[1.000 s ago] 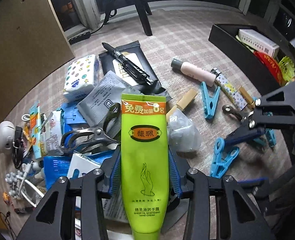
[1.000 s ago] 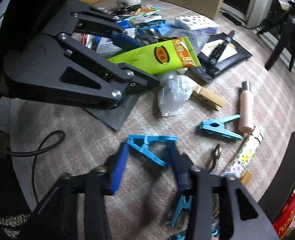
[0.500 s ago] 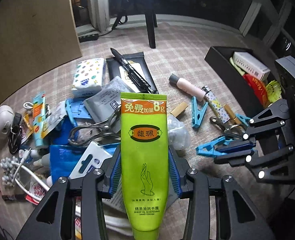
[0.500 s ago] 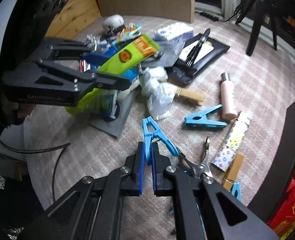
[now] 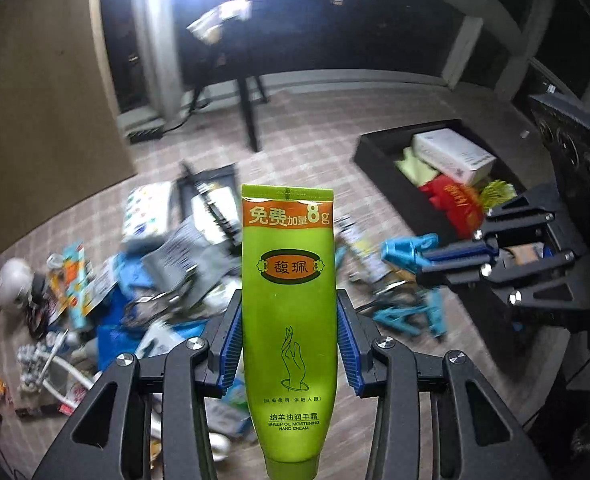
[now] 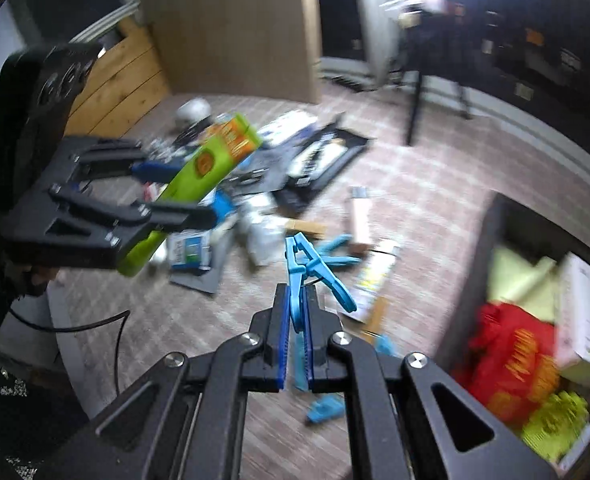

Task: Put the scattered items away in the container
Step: 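Carry the tube and clothespin over the tray and open both tools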

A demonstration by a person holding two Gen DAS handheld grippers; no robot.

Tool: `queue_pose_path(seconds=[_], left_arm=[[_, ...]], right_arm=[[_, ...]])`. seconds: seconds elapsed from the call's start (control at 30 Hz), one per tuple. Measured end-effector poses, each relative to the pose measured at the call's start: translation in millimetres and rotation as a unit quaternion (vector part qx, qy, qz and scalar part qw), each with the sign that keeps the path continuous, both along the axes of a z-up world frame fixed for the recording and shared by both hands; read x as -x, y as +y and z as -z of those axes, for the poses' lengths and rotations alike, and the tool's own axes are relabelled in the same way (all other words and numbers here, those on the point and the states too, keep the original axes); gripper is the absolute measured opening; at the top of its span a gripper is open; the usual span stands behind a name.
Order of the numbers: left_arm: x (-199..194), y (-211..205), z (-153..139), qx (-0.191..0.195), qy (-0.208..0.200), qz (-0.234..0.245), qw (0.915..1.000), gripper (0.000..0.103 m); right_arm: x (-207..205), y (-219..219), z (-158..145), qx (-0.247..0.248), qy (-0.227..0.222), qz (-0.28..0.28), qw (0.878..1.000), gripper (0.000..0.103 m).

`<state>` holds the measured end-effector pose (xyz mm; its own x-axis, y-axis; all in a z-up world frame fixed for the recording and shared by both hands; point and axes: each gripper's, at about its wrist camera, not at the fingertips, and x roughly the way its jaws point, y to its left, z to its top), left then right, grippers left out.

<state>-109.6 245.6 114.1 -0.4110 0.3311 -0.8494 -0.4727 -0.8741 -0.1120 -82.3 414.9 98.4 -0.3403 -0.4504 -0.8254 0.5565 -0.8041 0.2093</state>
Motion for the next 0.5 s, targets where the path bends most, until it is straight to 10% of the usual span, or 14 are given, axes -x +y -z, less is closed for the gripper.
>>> queue_pose_path(seconds=[0.5], left_arm=[[-15.2, 179.3, -25.5, -0.051, 0.005, 0.150, 0.9873, 0.040]], right_arm=[[-17.2, 184.7, -23.3, -0.032, 0.022, 0.228, 0.973, 0.007]])
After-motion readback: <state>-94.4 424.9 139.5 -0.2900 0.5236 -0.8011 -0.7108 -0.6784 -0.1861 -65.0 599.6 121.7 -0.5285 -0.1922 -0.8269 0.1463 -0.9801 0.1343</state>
